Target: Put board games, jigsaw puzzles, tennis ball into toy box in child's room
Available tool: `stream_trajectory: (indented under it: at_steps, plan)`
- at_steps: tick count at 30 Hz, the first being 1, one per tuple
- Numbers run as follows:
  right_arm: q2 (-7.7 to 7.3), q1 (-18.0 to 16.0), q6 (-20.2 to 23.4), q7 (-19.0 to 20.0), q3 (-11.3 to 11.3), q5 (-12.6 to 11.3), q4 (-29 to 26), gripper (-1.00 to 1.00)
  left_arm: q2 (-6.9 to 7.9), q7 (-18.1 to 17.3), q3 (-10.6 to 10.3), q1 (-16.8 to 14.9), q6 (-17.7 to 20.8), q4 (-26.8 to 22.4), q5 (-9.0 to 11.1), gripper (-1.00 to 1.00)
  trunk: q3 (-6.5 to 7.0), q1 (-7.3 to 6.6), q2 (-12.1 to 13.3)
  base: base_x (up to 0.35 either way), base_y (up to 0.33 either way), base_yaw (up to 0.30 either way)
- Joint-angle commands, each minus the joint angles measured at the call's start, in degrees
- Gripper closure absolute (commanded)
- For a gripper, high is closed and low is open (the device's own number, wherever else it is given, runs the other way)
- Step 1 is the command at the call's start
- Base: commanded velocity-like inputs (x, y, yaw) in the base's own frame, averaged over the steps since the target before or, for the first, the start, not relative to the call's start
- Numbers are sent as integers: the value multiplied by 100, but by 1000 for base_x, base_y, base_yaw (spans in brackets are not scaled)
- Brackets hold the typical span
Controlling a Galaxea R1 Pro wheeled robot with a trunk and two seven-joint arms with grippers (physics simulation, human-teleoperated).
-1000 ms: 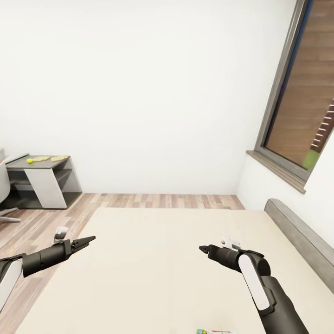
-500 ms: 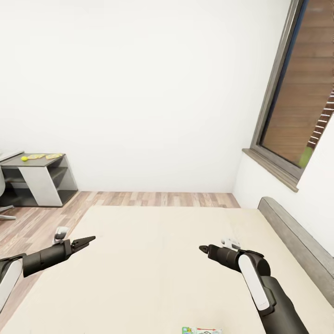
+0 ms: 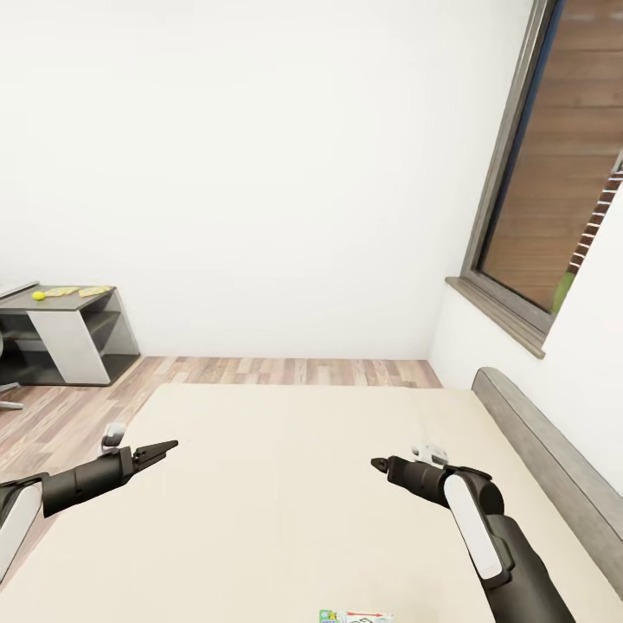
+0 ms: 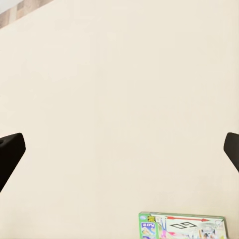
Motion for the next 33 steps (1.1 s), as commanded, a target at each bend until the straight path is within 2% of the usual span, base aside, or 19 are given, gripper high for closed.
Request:
stream_trajectory:
  at_steps: [1,33]
  plan:
    - [-1,-6,21,-58,2,-61,-8,-100,1,-14,3,-6,27,2,4,-100,-13,4,-13,0,-16,0]
    - [21,-2,24,-55,0,-60,-37,-100,-1,-12,3,-5,27,3,4,-100,-13,4,-13,0,-1,0]
